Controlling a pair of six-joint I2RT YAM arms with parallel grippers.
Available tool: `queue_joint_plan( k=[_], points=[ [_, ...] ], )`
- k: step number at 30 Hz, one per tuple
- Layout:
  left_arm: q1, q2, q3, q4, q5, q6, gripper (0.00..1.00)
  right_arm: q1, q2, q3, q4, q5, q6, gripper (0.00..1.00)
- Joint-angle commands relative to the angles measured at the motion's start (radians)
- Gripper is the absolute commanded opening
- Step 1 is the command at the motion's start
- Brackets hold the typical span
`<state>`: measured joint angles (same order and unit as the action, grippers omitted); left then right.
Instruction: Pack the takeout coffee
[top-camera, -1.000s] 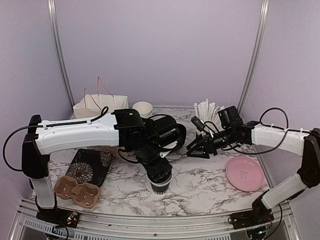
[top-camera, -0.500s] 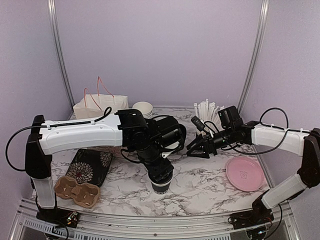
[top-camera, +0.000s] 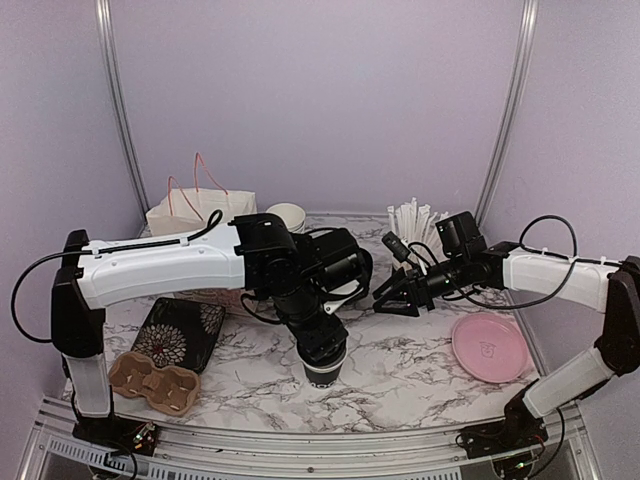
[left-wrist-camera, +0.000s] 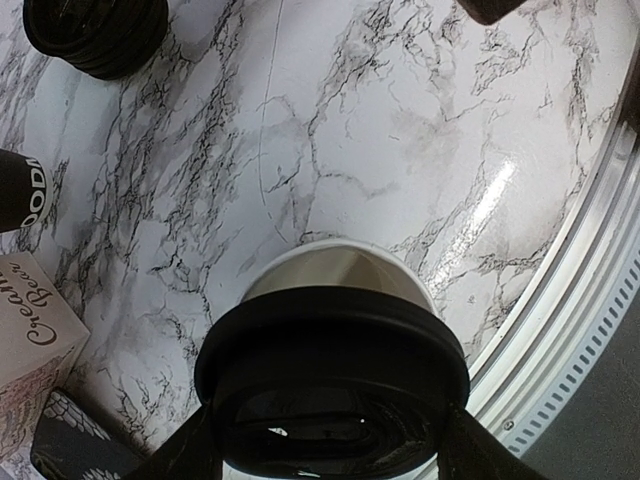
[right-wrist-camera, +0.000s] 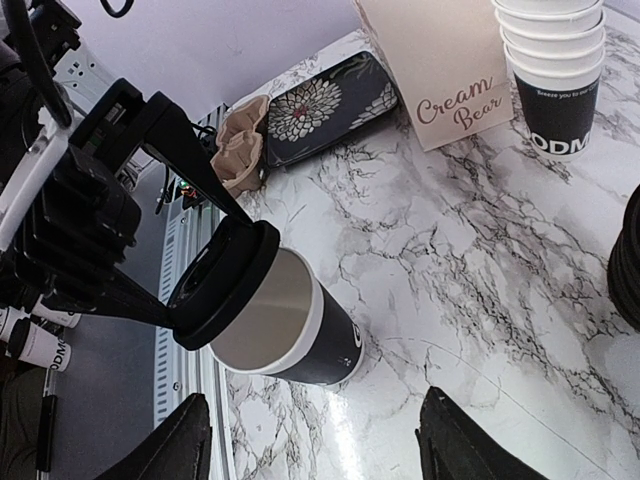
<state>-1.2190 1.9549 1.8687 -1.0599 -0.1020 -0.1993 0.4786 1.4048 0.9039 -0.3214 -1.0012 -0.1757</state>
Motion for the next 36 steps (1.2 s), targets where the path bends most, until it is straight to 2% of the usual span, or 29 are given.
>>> queue_joint_plan(
  k=[1, 24, 31, 34, 36],
  points=[
    [0.005, -0.019, -0.003, -0.052, 0.016, -0.012, 0.66, 0.009, 0.003, -0.001, 0.025, -0.005, 0.001, 0.69],
    [0.009, 0.080, 0.066, -0.051, 0.025, 0.025, 0.67, 0.008, -0.014, -0.017, 0.026, 0.004, -0.010, 0.68],
    [0.009, 0.107, 0.090, -0.051, 0.017, 0.026, 0.75, 0.009, -0.015, -0.018, 0.027, 0.004, -0.008, 0.68],
    [0.009, 0.103, 0.103, -0.050, 0.008, 0.025, 0.82, 0.009, -0.017, -0.019, 0.024, 0.000, -0.005, 0.68],
    [0.009, 0.094, 0.113, -0.050, -0.009, 0.023, 0.91, 0.009, -0.018, -0.017, 0.020, 0.000, -0.003, 0.68]
  ],
)
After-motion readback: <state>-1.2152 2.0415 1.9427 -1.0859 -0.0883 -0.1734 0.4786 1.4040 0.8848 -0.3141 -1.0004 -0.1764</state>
